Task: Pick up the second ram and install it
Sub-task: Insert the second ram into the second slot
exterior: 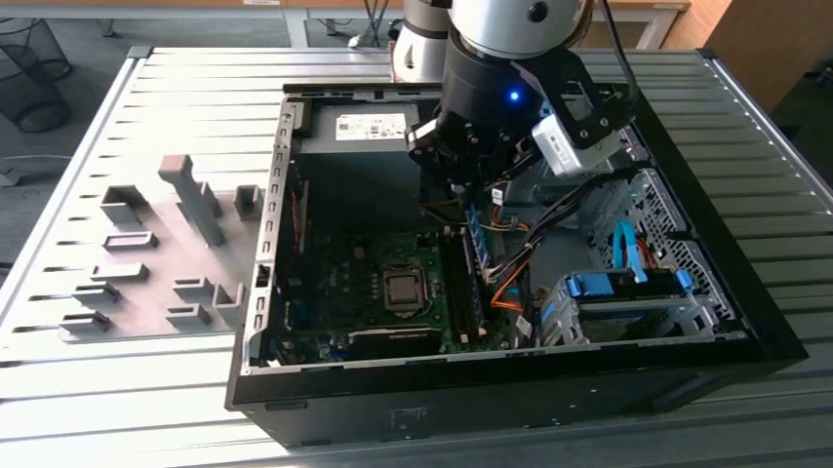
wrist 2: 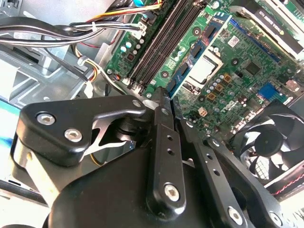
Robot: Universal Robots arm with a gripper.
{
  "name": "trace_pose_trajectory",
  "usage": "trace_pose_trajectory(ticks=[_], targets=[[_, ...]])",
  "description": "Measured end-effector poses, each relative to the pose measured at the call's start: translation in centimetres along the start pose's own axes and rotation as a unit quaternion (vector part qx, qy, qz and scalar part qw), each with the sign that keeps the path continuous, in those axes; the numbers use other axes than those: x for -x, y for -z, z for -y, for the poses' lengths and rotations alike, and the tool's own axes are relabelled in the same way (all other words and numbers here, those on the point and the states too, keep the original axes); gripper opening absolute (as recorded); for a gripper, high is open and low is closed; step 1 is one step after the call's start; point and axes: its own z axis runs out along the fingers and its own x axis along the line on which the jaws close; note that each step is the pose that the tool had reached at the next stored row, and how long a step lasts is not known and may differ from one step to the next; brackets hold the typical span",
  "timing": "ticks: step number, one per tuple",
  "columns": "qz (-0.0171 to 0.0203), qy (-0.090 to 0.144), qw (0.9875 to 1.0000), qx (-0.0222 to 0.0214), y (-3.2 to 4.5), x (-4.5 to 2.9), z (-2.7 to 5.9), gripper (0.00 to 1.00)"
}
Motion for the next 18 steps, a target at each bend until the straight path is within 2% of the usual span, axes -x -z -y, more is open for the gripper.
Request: trace_pose_trajectory(ticks=[11, 18], targets=[[0.0000, 0.000, 1.0000, 0.0002, -0.20, 0.00, 0.01, 0.14], [-0.0016, 0.002, 1.0000, 0.0001, -1.27, -0.01, 0.20, 0.14]])
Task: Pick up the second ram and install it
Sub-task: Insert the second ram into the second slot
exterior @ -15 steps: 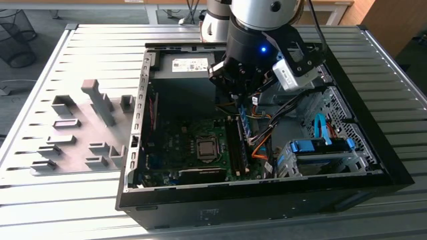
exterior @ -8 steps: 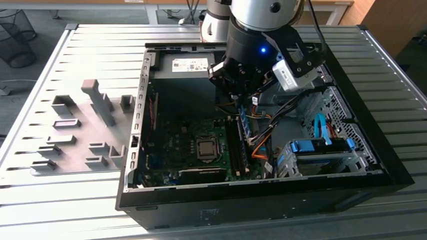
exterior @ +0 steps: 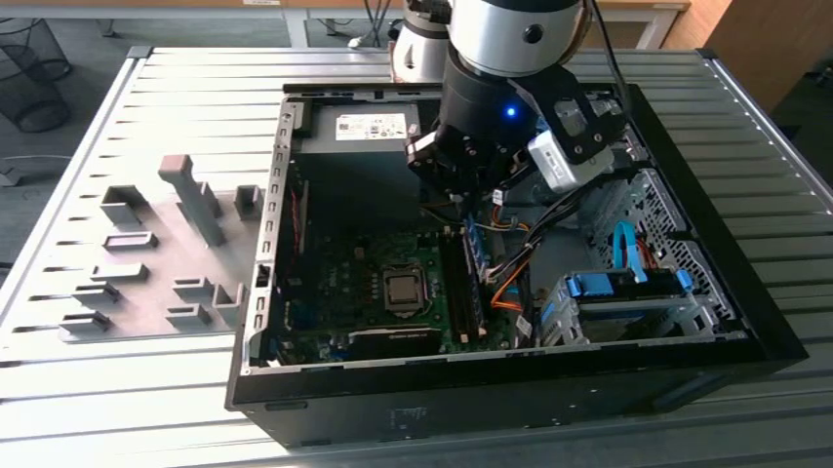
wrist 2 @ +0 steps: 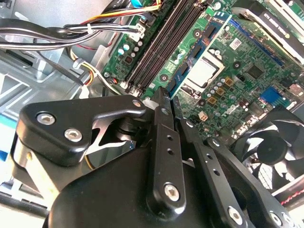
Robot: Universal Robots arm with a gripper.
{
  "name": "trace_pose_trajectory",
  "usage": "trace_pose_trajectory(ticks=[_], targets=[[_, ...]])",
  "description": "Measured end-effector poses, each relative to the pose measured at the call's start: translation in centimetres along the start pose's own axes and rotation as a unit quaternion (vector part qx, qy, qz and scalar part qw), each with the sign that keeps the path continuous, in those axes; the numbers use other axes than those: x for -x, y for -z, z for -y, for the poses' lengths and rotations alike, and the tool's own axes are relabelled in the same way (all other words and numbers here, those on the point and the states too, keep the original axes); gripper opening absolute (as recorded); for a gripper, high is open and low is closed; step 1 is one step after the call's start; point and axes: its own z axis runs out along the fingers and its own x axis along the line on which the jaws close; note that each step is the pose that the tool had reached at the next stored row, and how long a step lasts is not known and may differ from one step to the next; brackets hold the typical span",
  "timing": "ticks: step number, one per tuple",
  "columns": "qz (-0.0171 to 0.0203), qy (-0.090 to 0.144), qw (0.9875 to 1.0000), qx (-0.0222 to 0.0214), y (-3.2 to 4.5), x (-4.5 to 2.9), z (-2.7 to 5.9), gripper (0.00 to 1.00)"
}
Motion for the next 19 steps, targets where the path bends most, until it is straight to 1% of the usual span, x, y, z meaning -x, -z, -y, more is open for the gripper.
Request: trace_pose_trajectory(ticks=[2, 8, 13, 19], targets=[[-0.0009, 0.000, 1.0000, 0.0001, -0.33, 0.00, 0.07, 0.14], [-0.0009, 0.000, 1.0000, 0.0000, -0.43, -0.01, 0.10, 0.14], [-0.0010, 0.000, 1.0000, -0.0001, -1.33, -0.02, 0.22, 0.14], [-0.0009, -0.009, 1.0000, -0.0001, -2.37, -0.10, 0.28, 0.14]])
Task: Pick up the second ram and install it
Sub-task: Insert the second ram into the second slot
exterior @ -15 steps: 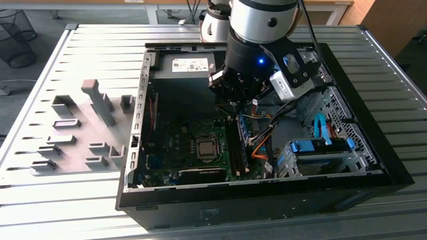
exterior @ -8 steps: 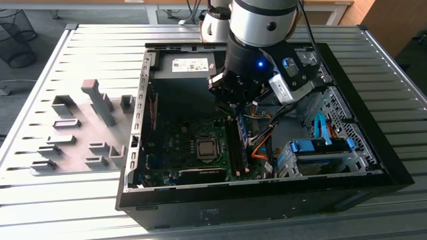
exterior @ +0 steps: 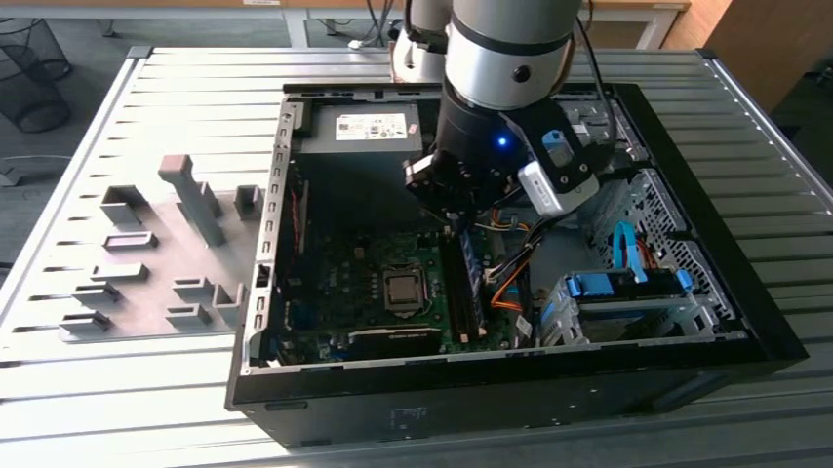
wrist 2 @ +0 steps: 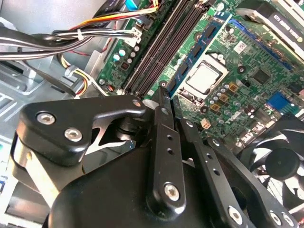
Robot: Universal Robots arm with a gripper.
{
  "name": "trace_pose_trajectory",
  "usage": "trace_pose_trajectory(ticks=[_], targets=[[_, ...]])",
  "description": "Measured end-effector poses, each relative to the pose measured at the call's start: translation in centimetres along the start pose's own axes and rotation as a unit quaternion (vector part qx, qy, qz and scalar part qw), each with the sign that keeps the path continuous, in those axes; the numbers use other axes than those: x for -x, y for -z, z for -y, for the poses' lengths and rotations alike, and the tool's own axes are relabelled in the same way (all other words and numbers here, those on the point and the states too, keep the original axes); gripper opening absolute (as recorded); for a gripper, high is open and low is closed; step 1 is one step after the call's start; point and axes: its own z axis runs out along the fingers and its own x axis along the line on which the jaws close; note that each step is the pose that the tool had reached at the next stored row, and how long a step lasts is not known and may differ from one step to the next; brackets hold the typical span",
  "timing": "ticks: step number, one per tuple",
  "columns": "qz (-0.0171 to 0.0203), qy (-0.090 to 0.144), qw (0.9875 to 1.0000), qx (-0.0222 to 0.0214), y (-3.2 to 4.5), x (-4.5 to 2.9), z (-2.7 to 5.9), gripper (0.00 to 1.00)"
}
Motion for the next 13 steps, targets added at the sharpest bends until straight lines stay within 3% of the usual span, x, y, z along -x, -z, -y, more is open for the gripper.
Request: trace_pose_trajectory(ticks=[4, 9, 13], targets=[[-0.0003, 0.000, 1.0000, 0.0000, -0.04, -0.03, 0.00, 0.14], [0.0001, -0.023, 0.9997, 0.0003, -0.67, -0.02, 0.01, 0.14], [0.0001, -0.025, 0.9997, 0.0003, -1.38, 0.06, 0.07, 0.14]])
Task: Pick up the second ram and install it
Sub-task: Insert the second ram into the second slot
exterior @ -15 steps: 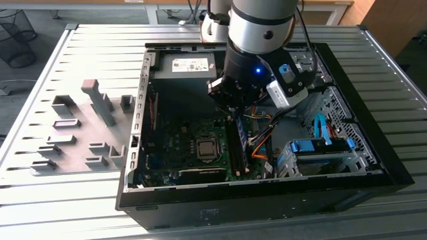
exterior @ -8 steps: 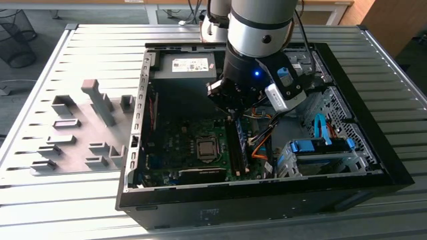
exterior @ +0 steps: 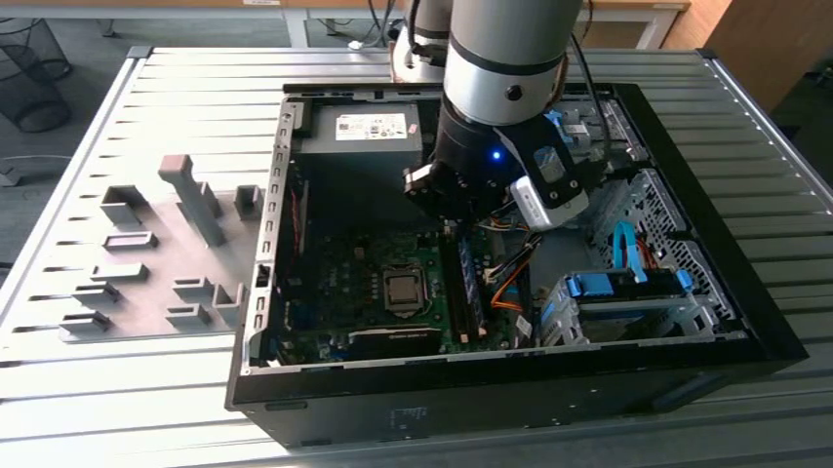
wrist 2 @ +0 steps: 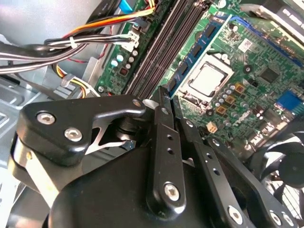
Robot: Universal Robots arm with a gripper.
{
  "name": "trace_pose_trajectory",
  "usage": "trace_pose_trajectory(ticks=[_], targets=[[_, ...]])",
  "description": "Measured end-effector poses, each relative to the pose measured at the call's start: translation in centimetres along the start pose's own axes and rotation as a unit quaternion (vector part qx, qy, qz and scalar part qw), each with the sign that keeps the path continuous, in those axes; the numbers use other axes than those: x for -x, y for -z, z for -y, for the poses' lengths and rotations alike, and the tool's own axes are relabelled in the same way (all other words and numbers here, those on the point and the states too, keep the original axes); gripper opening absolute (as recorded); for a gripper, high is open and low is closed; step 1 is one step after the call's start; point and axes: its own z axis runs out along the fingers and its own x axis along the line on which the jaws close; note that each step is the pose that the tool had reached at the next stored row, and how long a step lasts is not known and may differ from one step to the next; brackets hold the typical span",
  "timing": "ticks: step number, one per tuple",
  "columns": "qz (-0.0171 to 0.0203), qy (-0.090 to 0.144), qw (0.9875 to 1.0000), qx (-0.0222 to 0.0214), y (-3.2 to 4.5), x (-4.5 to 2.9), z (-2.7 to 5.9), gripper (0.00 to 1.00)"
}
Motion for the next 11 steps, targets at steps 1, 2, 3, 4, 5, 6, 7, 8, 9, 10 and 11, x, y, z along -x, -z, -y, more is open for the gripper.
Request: trace_pose_trajectory(ticks=[1, 2, 3, 4, 5, 6, 7, 8, 9, 10, 11], targets=[[0.0000, 0.000, 1.0000, 0.0001, -0.19, 0.02, 0.05, 0.14], [0.0000, 0.000, 1.0000, 0.0000, -0.37, 0.04, 0.09, 0.14], [0.0000, 0.000, 1.0000, 0.0000, -0.54, 0.07, 0.11, 0.14], [0.0000, 0.000, 1.0000, 0.0000, -0.72, 0.10, 0.14, 0.14], [0.0000, 0.000, 1.0000, 0.0000, -0.90, 0.11, 0.16, 0.14], [0.0000, 0.000, 1.0000, 0.0000, -1.08, 0.12, 0.16, 0.14], [0.0000, 0.000, 1.0000, 0.0001, -1.13, 0.12, 0.17, 0.14], [0.0000, 0.000, 1.0000, 0.0000, -1.13, 0.12, 0.17, 0.14], [0.0000, 0.000, 1.0000, -0.0001, -1.13, 0.13, 0.17, 0.14], [0.0000, 0.000, 1.0000, -0.0001, -1.14, 0.13, 0.17, 0.14], [0.0001, 0.000, 1.0000, 0.0001, -1.29, 0.13, 0.16, 0.14]])
